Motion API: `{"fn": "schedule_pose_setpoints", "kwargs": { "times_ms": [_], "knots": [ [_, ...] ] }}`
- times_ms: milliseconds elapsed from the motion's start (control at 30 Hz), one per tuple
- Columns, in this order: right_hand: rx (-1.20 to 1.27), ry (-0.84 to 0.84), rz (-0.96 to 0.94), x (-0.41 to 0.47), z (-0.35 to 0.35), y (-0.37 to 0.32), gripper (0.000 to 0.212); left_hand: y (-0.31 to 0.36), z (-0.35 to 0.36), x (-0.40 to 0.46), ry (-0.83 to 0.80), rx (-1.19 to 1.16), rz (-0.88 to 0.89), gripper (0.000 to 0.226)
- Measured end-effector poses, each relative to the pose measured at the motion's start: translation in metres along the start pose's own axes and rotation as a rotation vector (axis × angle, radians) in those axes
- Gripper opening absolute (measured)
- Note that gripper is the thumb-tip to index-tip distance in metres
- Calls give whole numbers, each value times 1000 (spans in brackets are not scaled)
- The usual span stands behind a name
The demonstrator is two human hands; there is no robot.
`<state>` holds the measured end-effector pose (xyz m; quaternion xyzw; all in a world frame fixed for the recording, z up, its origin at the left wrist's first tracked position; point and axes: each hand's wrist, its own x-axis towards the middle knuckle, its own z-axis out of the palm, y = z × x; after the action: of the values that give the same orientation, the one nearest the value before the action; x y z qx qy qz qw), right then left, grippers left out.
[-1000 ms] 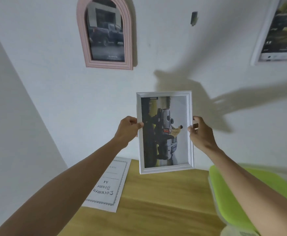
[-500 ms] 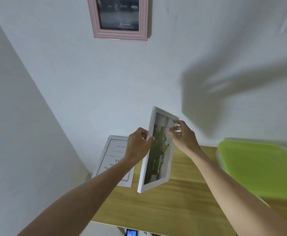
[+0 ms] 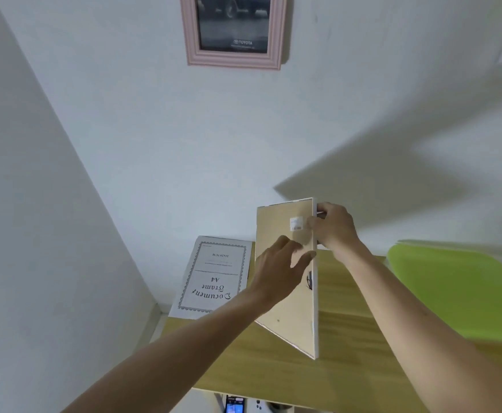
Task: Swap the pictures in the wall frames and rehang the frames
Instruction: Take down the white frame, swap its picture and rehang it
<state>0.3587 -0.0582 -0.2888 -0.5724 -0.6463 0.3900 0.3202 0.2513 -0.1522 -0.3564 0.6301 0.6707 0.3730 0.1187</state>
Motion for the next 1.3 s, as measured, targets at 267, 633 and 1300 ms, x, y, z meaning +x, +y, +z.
{"fn": "schedule_pose_setpoints", "kwargs": {
  "times_ms": [267, 633, 1300],
  "knots": [
    [250, -200, 157, 8, -29, 46, 26, -88, -17, 21, -120, -9, -415, 61],
    [394, -124, 361, 40, -25, 124, 15, -120, 18, 28, -252, -424, -661, 58],
    [53, -199, 471, 72, 52, 216, 65, -147, 109, 46, -122, 29, -890, 12]
  ]
}}
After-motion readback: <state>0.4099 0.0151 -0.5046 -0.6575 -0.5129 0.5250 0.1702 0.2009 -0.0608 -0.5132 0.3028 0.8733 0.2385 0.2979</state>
